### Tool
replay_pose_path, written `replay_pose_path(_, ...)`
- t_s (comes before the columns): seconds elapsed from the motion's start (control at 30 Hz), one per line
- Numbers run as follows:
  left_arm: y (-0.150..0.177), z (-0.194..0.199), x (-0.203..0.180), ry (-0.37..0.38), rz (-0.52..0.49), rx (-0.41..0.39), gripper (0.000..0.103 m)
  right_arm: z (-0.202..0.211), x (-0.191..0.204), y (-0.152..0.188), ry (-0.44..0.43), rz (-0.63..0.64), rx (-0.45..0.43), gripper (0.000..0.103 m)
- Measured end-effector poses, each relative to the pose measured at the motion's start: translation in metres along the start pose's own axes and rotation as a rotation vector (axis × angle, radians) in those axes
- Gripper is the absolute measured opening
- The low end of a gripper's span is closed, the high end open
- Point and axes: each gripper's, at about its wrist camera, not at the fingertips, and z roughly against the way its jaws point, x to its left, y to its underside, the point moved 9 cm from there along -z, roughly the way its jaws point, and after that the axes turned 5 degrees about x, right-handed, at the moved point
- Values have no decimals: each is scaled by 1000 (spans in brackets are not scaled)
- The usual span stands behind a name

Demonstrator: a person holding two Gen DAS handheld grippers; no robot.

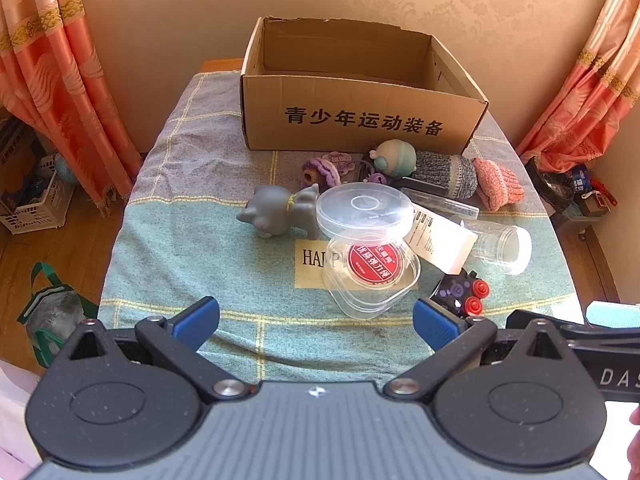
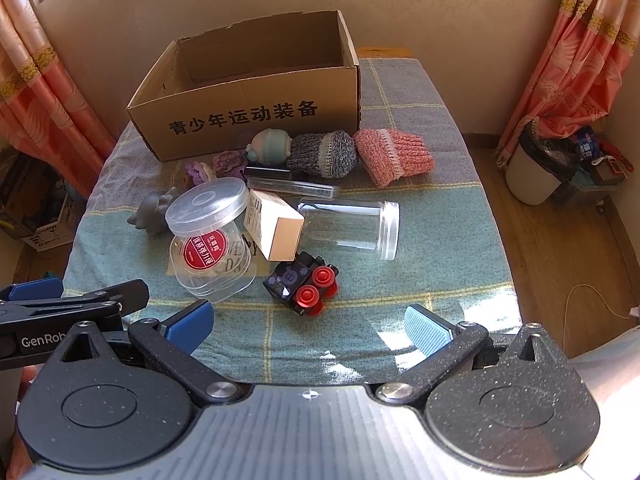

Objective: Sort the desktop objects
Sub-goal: 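Move left tool to the red-label clear container while right tool approaches the black red-button toy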

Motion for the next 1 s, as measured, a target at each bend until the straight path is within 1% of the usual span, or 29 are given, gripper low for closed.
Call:
replay_pose_path(0.33,0,0,-2,1,-17,-10,102,0,-1,1,-7,-7,-4,103)
replay_pose_path(0.53,-5,1,-8,15,-88,-27,102,1,-4,-3,-23,-15,-20,103)
replay_pose_path(0.63,-6,-1,-7,9,-94,-32,102,3,-7,-8,-34,-31,-34,103)
replay_pose_path(0.73,-5,-5,-7,32,-105,-19,102,5,-11,-13,-41,-38,-50,103)
replay_pose_path(0.87,-5,-10,-9,38,-141,-16,102,4,-15,-17,-47,-36,-63,103)
replay_pose_path(1.0,-6,-15,-12,41,-180,-42,102,1,-23,-21,-46,-43,-76,103)
